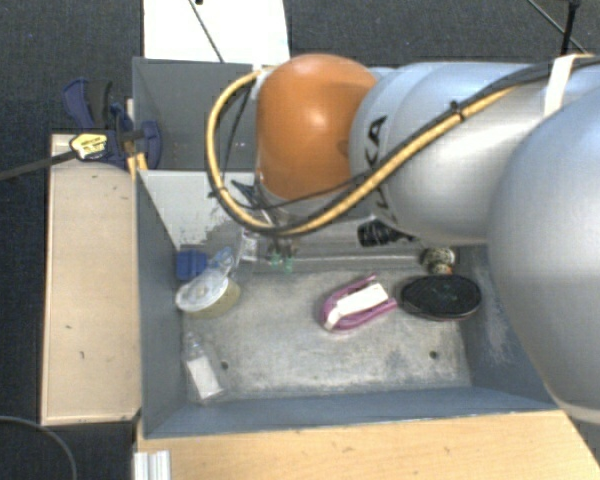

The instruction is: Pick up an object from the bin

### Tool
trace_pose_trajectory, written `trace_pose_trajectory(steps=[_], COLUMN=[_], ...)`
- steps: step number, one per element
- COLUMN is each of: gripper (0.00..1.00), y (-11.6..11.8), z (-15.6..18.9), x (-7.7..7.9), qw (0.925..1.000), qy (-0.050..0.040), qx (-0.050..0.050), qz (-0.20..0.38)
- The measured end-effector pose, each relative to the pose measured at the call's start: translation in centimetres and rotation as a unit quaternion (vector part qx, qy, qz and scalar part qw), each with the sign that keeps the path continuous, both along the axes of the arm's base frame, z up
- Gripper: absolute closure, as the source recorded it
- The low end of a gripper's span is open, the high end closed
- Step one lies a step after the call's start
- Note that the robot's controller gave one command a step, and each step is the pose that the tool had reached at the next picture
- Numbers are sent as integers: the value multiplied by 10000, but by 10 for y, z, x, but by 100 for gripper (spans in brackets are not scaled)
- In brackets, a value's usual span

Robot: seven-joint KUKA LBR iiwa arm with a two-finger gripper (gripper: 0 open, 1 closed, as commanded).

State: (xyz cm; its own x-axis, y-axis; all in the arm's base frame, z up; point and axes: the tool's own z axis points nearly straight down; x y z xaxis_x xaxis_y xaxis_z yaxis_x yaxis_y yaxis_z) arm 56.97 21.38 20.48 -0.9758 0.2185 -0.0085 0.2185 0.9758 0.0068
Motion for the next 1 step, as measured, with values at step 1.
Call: trace_pose_trajectory(steps=[1], gripper=[0], y=[-2], z=[-5], x=[-1], qw=[10000], qy=[37], qx=[-17], qz=[-15])
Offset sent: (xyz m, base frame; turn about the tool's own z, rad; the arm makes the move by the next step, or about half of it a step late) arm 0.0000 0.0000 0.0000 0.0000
